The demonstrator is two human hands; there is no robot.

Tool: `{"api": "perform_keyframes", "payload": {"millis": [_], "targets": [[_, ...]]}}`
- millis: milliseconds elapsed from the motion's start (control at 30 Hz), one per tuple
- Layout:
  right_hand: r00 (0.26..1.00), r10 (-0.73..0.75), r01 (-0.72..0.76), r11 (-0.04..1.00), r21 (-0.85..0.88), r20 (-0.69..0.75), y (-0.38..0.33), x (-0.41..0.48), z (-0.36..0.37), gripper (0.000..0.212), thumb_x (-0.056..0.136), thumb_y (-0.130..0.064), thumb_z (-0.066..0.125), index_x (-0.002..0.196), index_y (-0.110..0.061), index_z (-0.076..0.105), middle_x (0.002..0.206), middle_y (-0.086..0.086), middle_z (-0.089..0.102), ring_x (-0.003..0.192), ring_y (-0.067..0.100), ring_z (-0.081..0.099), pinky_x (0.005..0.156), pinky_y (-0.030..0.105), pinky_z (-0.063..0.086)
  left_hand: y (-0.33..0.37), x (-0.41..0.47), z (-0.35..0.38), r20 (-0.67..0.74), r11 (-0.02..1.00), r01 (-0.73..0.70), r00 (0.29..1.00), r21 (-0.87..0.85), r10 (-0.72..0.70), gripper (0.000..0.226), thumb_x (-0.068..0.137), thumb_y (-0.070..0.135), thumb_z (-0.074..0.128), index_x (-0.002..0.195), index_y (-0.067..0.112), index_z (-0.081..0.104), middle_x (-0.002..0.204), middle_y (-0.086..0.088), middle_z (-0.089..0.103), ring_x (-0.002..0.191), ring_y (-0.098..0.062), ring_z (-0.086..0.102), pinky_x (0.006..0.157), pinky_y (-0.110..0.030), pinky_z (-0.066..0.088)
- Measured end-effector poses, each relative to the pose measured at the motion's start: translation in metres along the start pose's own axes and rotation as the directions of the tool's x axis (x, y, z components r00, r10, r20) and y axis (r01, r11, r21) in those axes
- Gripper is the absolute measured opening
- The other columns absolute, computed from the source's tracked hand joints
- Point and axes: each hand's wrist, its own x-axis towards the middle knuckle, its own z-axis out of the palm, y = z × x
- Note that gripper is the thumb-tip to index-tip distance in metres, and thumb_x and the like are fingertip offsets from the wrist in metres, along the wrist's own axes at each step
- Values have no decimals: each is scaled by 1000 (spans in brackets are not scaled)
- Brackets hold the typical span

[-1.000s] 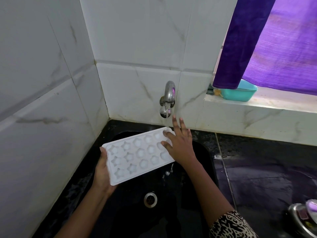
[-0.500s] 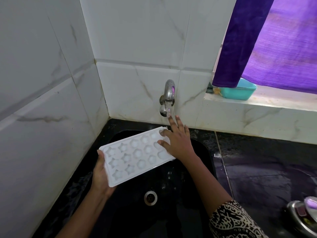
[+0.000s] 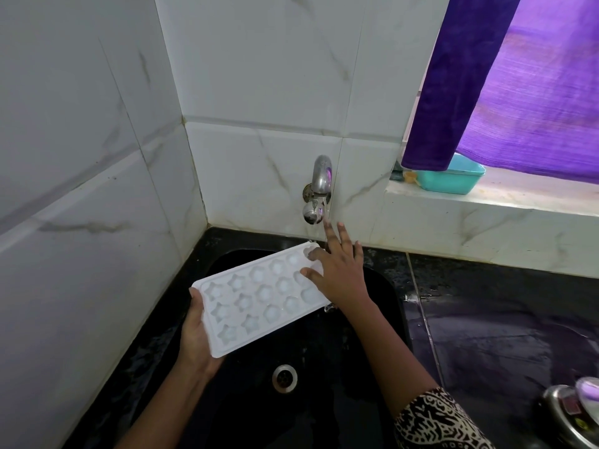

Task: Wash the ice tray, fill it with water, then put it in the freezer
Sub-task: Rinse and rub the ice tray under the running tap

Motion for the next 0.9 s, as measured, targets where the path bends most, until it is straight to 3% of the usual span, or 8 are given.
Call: {"api": "perform_keyframes", "payload": {"millis": [100, 233, 333, 400, 467, 533, 667, 900], "targets": [[1000, 12, -13, 995, -95, -8, -2, -1, 2, 41, 90, -51, 49, 126, -31, 51, 158, 1, -16, 143, 22, -21, 112, 55, -5, -2, 1, 2, 17, 1000, 19, 1000, -10, -18, 67, 88, 66, 30, 98, 20, 78, 115, -13, 69, 99, -29, 69, 66, -39, 59], [999, -17, 17, 1000, -14, 32, -5, -1, 5, 44, 95, -44, 44, 137, -28, 43, 157, -1, -18, 143, 24, -21, 114, 56, 3, 2, 6, 5, 33, 1000, -3, 999, 31, 2, 67, 88, 64, 28, 92, 22, 79, 108, -11, 72, 94, -26, 71, 65, -37, 59], [999, -45, 46, 997, 63, -15, 4, 0, 2, 38, 89, -46, 55, 123, -29, 58, 158, -5, -9, 145, 22, -14, 115, 52, 7, 4, 5, 0, 59, 998, -19, 998, 53, 16, 63, 78, 70, 46, 101, 19, 76, 118, -14, 67, 103, -29, 67, 70, -39, 58], [999, -22, 24, 996, 90, -26, 11, 1, -1, 35, 83, -52, 60, 112, -32, 63, 159, -6, -5, 145, 21, -14, 115, 53, 2, 1, 5, -5, 84, 998, -14, 996, 61, 8, 74, 63, 74, 65, 111, 18, 72, 126, -17, 62, 111, -32, 63, 75, -41, 57], [1000, -12, 12, 1000, 8, -2, 12, 1, -3, 37, 82, -57, 57, 110, -33, 62, 159, -5, -9, 144, 20, -19, 112, 54, -6, -3, 5, -5, 111, 997, -5, 994, 73, -3, 80, 54, 75, 72, 112, 18, 72, 126, -17, 62, 112, -33, 63, 76, -42, 57], [1000, -28, 28, 996, -86, 7, 8, 0, -1, 41, 87, -55, 50, 120, -31, 55, 158, -2, -16, 143, 22, -21, 111, 56, -7, -4, 6, -1, 115, 997, -1, 993, 74, -7, 81, 51, 74, 74, 110, 19, 73, 125, -16, 63, 110, -32, 64, 75, -41, 58], [999, -43, 44, 996, -79, 18, -2, -1, 3, 44, 95, -43, 46, 135, -25, 45, 157, 0, -20, 143, 24, -21, 114, 55, 1, -2, 10, -1, 89, 998, 10, 996, 64, -15, 94, 45, 75, 77, 118, 16, 68, 126, -16, 63, 111, -32, 63, 74, -42, 58], [998, -62, 63, 997, -46, 22, 8, 3, -9, 37, 84, -57, 56, 109, -31, 66, 158, -6, -13, 144, 21, -18, 113, 52, -6, -6, 4, -10, 126, 998, 3, 992, 71, -12, 82, 54, 76, 72, 111, 18, 72, 127, -17, 62, 111, -34, 63, 75, -41, 58]]}}
